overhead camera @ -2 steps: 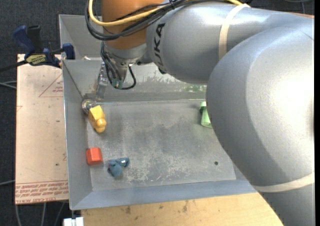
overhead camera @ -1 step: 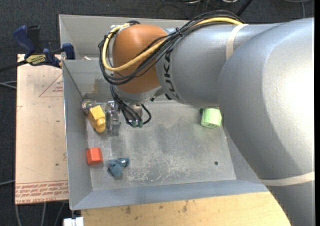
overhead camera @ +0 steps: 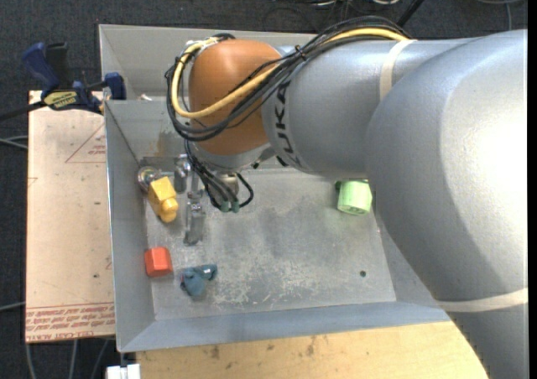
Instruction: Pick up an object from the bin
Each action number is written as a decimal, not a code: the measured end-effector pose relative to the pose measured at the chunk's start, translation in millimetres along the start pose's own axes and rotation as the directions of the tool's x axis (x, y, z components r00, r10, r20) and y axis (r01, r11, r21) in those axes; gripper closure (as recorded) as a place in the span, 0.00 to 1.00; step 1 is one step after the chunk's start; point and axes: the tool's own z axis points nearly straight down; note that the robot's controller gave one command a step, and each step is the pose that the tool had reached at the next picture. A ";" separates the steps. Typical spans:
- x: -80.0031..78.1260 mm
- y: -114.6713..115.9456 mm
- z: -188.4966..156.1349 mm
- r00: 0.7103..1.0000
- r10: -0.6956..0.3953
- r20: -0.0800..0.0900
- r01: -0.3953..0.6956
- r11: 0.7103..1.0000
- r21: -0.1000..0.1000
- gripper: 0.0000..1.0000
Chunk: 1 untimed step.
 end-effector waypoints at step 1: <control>74.3 8.5 21.7 0.968 -0.250 -0.004 0.250 0.968 0.000 0.00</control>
Offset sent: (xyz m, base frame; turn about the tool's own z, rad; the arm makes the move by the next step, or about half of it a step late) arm -0.0732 0.0027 -0.0202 -0.2526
